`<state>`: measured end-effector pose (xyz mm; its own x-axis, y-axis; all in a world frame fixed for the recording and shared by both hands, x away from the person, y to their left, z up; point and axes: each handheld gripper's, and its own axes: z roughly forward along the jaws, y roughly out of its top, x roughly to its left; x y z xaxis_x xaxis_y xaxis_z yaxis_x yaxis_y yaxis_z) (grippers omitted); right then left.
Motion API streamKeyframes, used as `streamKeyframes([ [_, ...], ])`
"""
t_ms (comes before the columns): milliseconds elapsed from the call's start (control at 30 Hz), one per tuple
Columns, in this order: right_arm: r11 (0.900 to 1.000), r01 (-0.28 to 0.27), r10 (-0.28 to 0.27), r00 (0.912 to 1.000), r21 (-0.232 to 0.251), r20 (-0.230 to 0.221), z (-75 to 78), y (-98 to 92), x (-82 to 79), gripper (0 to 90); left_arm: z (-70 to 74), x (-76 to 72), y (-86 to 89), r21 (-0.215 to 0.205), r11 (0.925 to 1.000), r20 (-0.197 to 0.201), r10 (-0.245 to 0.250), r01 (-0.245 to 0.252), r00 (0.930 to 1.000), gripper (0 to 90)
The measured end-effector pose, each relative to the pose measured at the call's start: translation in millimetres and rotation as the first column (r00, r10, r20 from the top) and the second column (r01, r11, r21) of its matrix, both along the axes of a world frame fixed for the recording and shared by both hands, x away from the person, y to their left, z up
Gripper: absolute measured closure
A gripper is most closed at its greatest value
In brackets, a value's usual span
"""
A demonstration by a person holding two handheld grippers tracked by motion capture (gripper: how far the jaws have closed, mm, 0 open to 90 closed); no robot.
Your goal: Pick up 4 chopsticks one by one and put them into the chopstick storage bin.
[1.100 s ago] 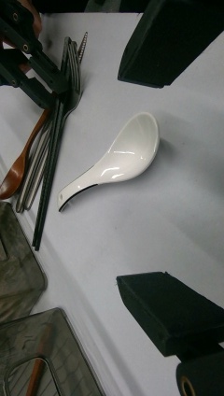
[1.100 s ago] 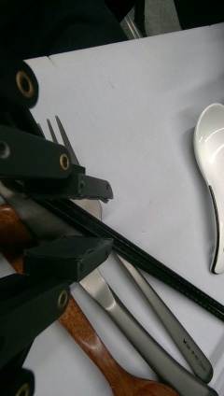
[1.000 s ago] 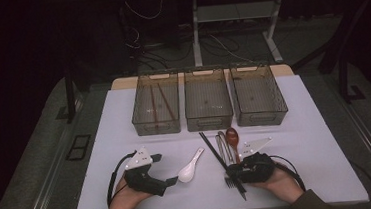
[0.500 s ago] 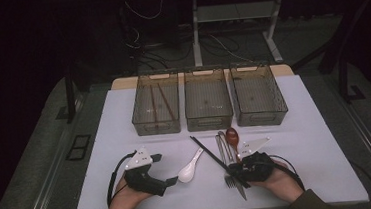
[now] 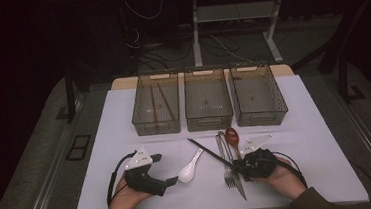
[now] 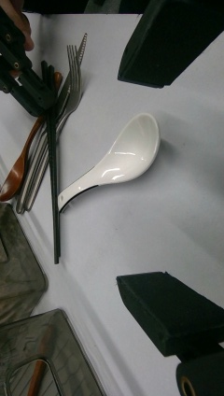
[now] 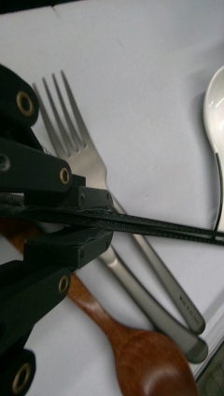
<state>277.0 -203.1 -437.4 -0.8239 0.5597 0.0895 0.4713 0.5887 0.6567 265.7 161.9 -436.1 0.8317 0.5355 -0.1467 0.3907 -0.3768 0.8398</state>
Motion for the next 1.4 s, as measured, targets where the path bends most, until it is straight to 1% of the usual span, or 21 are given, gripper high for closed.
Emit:
streamKeyframes([
  [200,1.0,0.013,-0.013,0.9999,-0.014,0.009,0.3,-6.9,4.2,78.8,0.0,0.0,0.0,-0.001,1.0,0.0,0.001,-0.001,1.0,2.8],
  [367,1.0,0.013,-0.013,0.9999,-0.009,0.009,-0.1,-11.1,7.2,78.7,0.1,-0.1,-0.1,-0.001,1.0,0.0,0.0,0.0,1.0,2.7],
  [400,1.0,0.013,-0.013,0.9999,-0.004,0.007,0.2,-12.0,7.6,77.3,0.1,-0.1,-0.1,-0.002,1.0,0.0,0.0,0.0,1.0,2.8],
  [467,0.999,0.01,-0.01,0.9999,0.038,-0.01,2.2,-15.0,8.7,74.7,0.1,-0.1,0.0,-0.002,1.0,0.001,0.0,0.0,1.0,2.7],
  [500,0.999,0.012,-0.011,0.9999,0.053,-0.009,3.9,-16.9,9.0,74.5,0.1,0.0,0.1,-0.001,1.0,0.001,0.0,0.0,1.0,2.7],
  [600,0.997,0.017,-0.017,0.9999,0.072,-0.004,7.5,-22.5,10.6,74.6,0.0,0.1,0.0,-0.001,1.0,0.0,0.0,0.0,1.0,2.7],
  [733,0.998,0.02,-0.02,0.9998,0.067,-0.003,7.2,-25.7,12.6,75.6,0.1,0.0,-0.2,-0.001,1.0,0.001,0.0,0.0,1.0,2.8],
  [867,0.998,0.008,-0.008,1.0,0.061,0.0,5.3,-22.9,13.1,76.6,0.0,0.0,-0.2,0.0,1.0,0.001,0.0,0.0,1.0,2.7],
  [1033,0.999,-0.003,0.004,1.0,0.051,-0.007,1.8,-19.7,14.0,77.6,-0.2,0.0,-0.4,-0.001,1.0,0.0,0.0,0.0,1.0,2.7],
  [1400,0.999,-0.003,0.004,1.0,0.032,-0.007,-1.3,-17.8,15.6,80.5,-0.2,0.0,-0.4,0.0,1.0,0.001,0.0,0.0,1.0,2.7],
])
